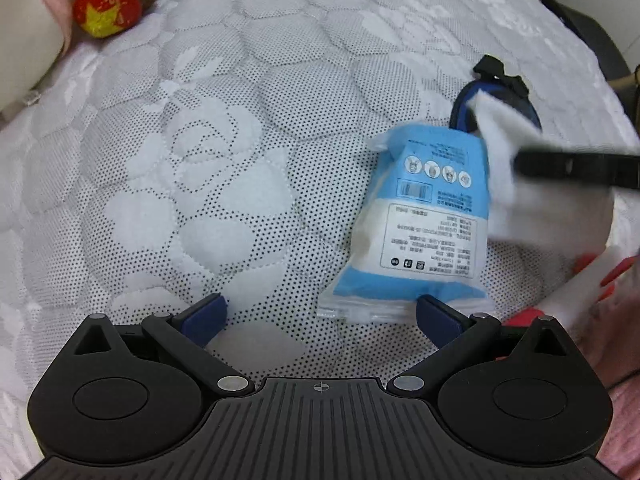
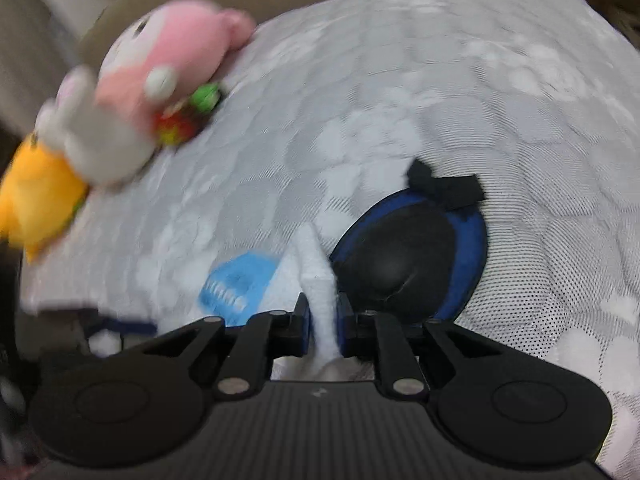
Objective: Organize soft objects
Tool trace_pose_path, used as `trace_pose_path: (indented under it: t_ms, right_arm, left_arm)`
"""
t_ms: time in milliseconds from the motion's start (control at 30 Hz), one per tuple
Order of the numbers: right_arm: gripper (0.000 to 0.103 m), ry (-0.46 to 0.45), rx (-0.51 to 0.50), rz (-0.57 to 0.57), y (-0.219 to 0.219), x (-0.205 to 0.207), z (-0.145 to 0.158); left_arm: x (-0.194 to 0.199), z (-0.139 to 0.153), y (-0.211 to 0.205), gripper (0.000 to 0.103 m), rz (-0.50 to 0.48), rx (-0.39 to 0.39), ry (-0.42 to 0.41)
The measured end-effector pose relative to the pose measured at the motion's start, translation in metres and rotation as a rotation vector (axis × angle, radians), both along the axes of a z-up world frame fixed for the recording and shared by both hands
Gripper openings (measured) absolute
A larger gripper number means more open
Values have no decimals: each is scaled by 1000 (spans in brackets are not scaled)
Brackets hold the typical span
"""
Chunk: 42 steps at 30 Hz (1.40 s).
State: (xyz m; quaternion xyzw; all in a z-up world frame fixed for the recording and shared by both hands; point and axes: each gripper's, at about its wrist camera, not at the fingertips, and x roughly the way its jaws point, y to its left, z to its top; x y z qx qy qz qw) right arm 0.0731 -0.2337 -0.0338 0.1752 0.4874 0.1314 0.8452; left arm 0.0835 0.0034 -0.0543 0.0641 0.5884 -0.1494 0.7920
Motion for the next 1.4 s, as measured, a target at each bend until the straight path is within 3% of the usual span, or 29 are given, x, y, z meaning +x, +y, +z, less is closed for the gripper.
trace_pose_path:
  t_ms: [233,333,433,533,667,800,967,1033,1133,1200,1233,1333,1400]
  right_arm:
    - [18,59,152,-103,-24,15,-13]
    - [18,56,166,-118,-28,13,-14]
    - [18,25,159,-142,-32,9,-9]
    - [18,6,192,-170,-40,7,-7]
    - [18,-14,224,-182,-47,9,-5]
    - [18,-26,238,-186,-50,9,-3]
    - [18,-26,264,-194,-56,9,-3]
    - [18,-26,273,-196,-57,9,-3]
    - [18,-33,285,-192,-58,9,-2]
    - [18,-40,284,-189,-57,9,-1]
    - [18,-42,281,-186,-56,9,-1]
    - [18,-47,275,-175,-54,8,0]
    - [18,-52,276,-168,-53,7,1]
  left_arm:
    - [-17,12,-35,103,-126,-10,-187]
    - [-21,4,-61,103,-220,-7,-215]
    - [-19,-7,-75,103,-244,22,-203]
    - [-10,-14,-75,103,-178,-23,-166]
    - [6,-22,-61,103,-1,-126,-110]
    - [4,-25,-59,103,100,-123,-118]
    - [-13,-20,-73,103,105,-43,-198]
    - [-21,-16,-77,101,35,-1,-239]
    - [-30,-9,-87,86,-86,80,-313]
    - [-31,-5,-97,74,-184,184,-393]
    - [-34,-3,-103,62,-250,265,-446]
    - [-43,-6,-116,62,-447,488,-602]
    - [-48,-9,-119,62,-514,518,-610]
